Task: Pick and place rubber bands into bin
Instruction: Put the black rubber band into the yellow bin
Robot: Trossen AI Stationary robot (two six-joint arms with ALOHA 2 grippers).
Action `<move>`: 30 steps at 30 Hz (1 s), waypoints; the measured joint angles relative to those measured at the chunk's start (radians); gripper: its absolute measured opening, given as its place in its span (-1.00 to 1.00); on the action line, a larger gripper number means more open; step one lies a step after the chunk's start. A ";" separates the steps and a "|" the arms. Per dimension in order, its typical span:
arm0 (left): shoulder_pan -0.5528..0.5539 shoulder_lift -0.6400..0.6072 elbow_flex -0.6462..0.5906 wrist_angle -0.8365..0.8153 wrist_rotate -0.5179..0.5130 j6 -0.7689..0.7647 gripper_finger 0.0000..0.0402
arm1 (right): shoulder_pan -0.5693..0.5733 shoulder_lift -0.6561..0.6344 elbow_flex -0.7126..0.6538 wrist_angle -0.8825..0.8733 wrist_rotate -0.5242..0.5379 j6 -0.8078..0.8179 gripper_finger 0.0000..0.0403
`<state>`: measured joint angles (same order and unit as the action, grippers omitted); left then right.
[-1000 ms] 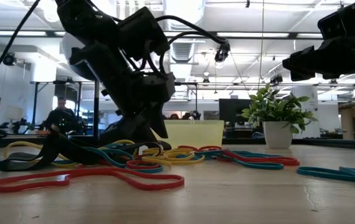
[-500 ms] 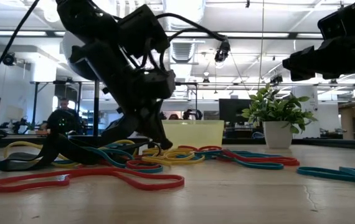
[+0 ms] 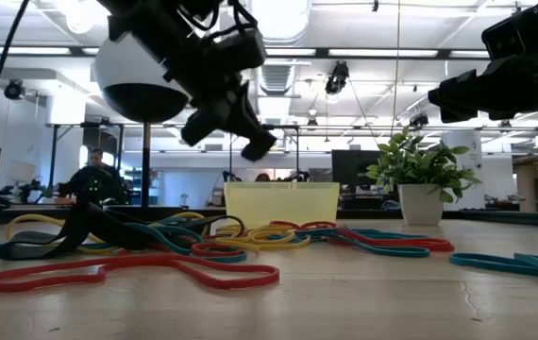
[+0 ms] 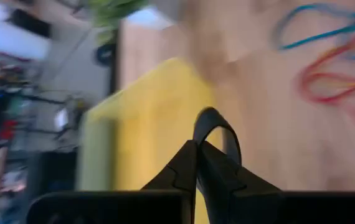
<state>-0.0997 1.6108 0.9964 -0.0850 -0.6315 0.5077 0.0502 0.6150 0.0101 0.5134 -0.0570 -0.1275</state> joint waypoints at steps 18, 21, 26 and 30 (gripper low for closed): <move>0.302 -0.026 -0.004 0.076 0.188 -0.001 -1.00 | 0.000 0.001 0.000 0.025 0.000 0.016 -0.66; 0.324 -0.026 -0.002 0.079 0.197 -0.004 -1.00 | 0.000 0.001 0.000 0.026 -0.001 0.016 -0.66; 0.333 -0.026 -0.007 0.075 0.235 -0.030 -1.00 | 0.000 0.001 0.000 0.025 -0.001 0.016 -0.66; 0.333 -0.026 -0.008 0.077 0.241 -0.030 -1.00 | 0.000 0.001 0.000 0.026 -0.001 0.016 -0.66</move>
<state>0.2329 1.5852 0.9886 -0.0085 -0.3905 0.4774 0.0501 0.6159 0.0097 0.5389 -0.0582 -0.1116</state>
